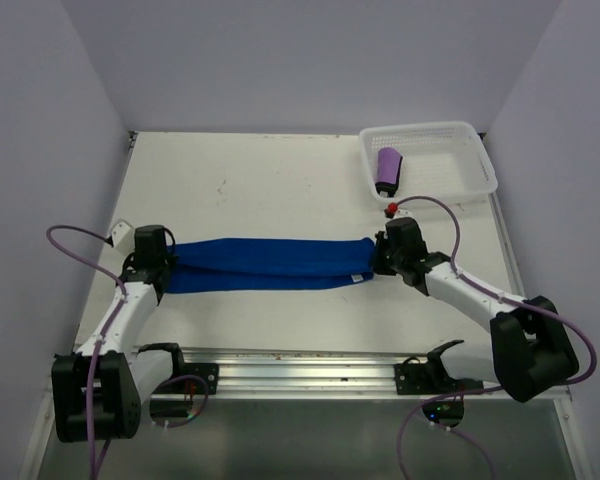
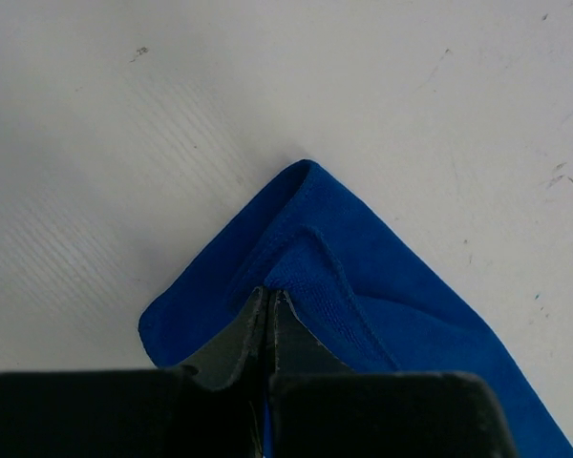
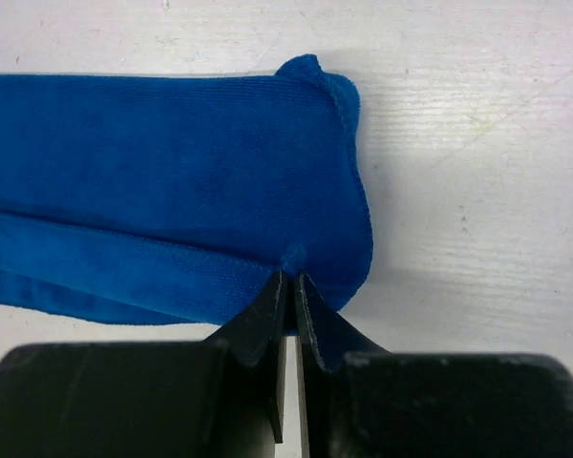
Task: Roll the towels
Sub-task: Fold the towel
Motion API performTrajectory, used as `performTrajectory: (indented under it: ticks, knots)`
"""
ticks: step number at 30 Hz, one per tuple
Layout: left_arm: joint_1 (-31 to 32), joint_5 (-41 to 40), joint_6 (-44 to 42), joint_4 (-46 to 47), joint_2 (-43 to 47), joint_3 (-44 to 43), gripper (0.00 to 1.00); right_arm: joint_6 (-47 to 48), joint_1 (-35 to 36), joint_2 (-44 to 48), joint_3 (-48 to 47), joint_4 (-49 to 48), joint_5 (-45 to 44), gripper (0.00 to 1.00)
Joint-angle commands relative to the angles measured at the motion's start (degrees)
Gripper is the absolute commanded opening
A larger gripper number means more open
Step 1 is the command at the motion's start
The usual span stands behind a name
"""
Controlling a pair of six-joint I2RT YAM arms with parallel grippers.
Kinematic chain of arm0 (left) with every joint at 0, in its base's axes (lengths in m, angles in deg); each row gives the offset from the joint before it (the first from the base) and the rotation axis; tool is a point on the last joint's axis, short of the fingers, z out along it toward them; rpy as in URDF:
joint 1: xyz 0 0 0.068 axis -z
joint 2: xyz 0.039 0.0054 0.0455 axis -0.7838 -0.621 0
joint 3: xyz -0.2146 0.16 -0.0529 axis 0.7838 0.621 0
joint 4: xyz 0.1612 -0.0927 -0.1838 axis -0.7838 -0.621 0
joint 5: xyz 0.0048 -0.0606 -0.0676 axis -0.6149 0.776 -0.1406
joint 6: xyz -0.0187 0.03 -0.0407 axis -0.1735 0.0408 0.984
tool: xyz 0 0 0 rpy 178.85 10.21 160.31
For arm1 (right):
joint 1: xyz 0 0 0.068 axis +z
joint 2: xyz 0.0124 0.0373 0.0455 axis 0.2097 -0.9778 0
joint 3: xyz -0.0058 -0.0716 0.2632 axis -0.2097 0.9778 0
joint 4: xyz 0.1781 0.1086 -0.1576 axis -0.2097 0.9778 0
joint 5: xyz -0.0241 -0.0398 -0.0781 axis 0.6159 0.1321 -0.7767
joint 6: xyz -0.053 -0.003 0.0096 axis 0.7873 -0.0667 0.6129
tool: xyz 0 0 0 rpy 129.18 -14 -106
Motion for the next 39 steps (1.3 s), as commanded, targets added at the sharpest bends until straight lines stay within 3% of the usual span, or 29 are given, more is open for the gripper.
performTrajectory:
  ticks: [1,2,4,7,10,13,16,24,28,33,36,39]
  knots:
    - [-0.63,-1.36,1.01,1.03,0.95,1.09,0.00,1.64,-0.13,0.17,0.70,-2.94,2.81,0.09]
    - [-0.63,-1.36,1.01,1.03,0.95,1.18,0.00,1.82,-0.13,0.35,0.71,-3.02,4.11,0.13]
    - [-0.63,-1.19,0.93,0.94,0.69,1.18,0.00,2.17,-0.13,1.05,0.71,-2.94,5.35,0.29]
    - [-0.63,-0.40,0.93,1.03,0.34,1.53,0.01,2.17,-0.04,2.36,0.27,-2.41,5.88,0.38]
    - [-0.63,0.13,0.84,1.12,0.42,1.79,0.19,2.09,-0.04,4.56,-0.52,-0.83,5.45,0.41]
    - [-0.63,-0.39,0.75,-0.28,0.77,1.18,0.29,1.56,-0.04,6.50,-0.88,-0.83,5.44,0.38]
    - [-0.63,-1.62,0.57,-2.04,0.95,-0.40,0.37,0.95,0.05,7.56,-2.10,-1.61,6.14,0.28]
    - [-0.54,-3.56,-0.92,-5.64,2.00,-5.50,0.45,0.42,0.14,3.43,-5.27,-3.46,7.38,0.27]
    - [-0.63,-4.61,-1.62,-6.61,2.09,-7.52,0.49,0.06,1.10,1.23,-6.41,-5.66,8.26,0.11]
    - [-0.63,2.21,-5.31,-0.49,1.83,-6.74,0.47,0.85,6.19,-3.42,-10.00,-7.33,7.73,0.09]
    - [-0.54,10.28,-8.90,4.86,-1.06,-7.17,0.35,1.82,10.50,-7.64,-13.60,-7.33,6.50,0.09]
    - [-0.63,15.58,-11.55,6.39,-6.42,-10.40,0.14,2.00,13.58,-11.42,-16.94,-7.33,6.58,0.10]
